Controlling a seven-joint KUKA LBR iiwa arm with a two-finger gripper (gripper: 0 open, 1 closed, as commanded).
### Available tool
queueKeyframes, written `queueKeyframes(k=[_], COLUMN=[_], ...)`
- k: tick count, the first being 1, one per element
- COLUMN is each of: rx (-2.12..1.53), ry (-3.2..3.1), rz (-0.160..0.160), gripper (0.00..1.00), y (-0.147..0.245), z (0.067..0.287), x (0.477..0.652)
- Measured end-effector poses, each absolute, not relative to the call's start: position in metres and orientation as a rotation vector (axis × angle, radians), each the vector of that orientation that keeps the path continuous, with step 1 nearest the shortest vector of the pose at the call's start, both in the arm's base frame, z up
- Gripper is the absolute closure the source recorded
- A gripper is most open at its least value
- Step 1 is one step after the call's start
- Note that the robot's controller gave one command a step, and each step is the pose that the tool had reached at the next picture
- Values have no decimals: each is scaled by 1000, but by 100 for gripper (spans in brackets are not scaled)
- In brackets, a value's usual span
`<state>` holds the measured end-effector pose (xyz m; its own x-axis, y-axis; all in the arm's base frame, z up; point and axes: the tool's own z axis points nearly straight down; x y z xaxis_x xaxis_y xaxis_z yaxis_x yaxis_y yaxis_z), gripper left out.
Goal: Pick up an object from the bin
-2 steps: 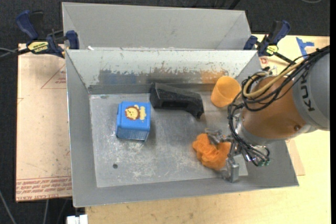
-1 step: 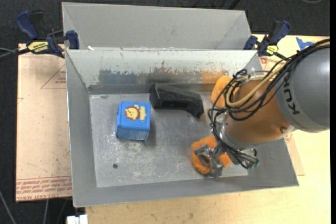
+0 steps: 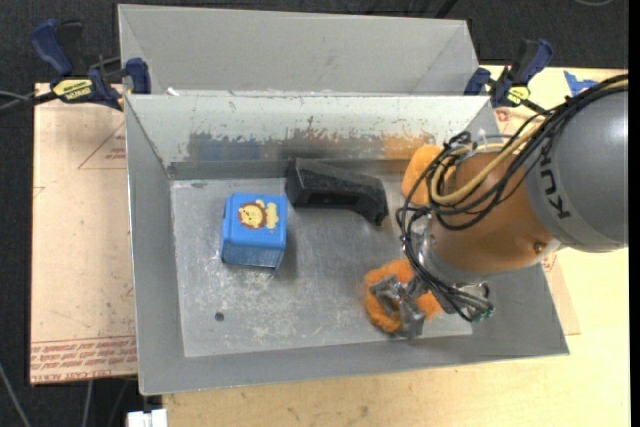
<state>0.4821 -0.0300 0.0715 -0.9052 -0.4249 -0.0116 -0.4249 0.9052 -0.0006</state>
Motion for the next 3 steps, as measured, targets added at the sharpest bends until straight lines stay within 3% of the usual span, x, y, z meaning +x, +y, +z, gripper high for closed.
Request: queueKeyframes(k=[1,3], rx=[-682,-681], ry=[3058,3060], rz=[5,6], gripper=[100,100], y=[-30,-29], z=[75,102], x=[481,481])
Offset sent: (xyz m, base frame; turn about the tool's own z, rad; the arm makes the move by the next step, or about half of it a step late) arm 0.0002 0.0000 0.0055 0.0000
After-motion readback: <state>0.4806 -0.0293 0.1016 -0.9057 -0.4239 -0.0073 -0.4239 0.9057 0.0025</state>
